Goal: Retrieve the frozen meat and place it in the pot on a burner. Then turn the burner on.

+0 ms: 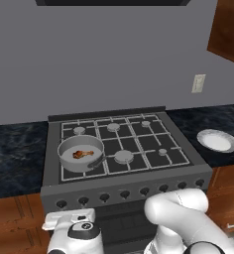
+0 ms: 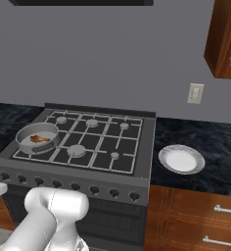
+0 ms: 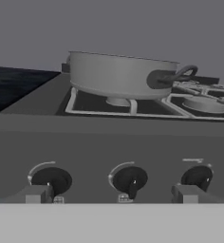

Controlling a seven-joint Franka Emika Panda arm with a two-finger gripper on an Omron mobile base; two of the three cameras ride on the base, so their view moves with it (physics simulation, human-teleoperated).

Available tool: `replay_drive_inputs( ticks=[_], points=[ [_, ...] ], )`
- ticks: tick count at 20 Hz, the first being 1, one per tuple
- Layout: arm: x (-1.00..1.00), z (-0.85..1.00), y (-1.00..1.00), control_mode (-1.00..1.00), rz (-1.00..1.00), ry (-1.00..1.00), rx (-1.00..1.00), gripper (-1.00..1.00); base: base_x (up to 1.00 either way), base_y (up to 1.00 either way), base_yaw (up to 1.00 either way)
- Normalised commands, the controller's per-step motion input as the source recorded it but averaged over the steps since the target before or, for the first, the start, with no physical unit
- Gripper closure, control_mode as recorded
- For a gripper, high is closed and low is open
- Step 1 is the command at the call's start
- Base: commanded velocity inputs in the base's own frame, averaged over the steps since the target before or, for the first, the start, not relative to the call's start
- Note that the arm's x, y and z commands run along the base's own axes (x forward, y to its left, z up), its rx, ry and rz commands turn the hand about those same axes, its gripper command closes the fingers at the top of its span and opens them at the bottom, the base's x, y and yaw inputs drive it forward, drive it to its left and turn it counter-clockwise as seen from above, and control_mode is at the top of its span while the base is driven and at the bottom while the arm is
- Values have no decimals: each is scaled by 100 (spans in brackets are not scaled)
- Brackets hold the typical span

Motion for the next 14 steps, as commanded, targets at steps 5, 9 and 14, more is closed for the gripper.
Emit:
replay_drive_inputs(
  ticks=[5,9,14],
  points=[
    [10,-15,14,-100,0,0,0,-100,0,0,0],
    [10,-17,14,-100,0,0,0,-100,0,0,0],
    [13,-19,14,-100,0,0,0,-100,0,0,0]
  ],
)
